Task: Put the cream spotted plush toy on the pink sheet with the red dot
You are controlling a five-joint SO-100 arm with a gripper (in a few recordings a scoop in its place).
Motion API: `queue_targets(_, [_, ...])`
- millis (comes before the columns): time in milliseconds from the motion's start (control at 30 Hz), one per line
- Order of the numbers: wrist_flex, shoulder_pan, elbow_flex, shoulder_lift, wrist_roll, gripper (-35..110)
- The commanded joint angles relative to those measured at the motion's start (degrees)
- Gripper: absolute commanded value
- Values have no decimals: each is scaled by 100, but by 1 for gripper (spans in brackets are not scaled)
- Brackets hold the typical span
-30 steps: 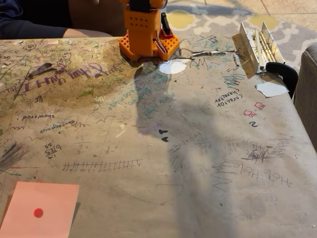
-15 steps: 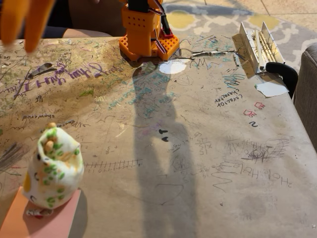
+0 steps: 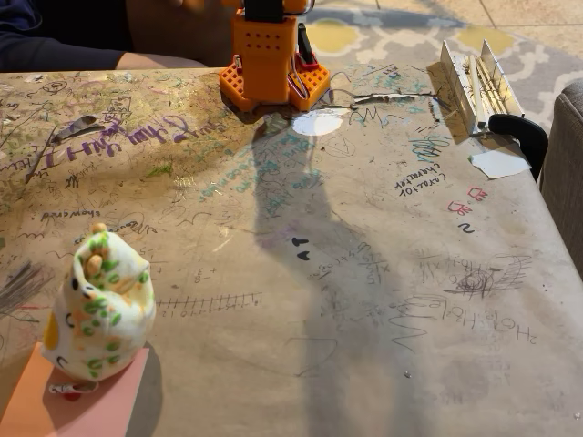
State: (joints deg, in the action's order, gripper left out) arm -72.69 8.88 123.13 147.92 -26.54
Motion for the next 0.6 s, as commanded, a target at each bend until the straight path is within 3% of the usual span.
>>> queue_targets(0, [220, -18, 1582, 475, 105, 0])
queue_targets(233, [360, -316, 3384, 2039, 237, 0])
queue_targets(433, [211, -510, 4931, 4509, 932, 0])
queue_targets(567, [211, -756, 4922, 4456, 940, 0])
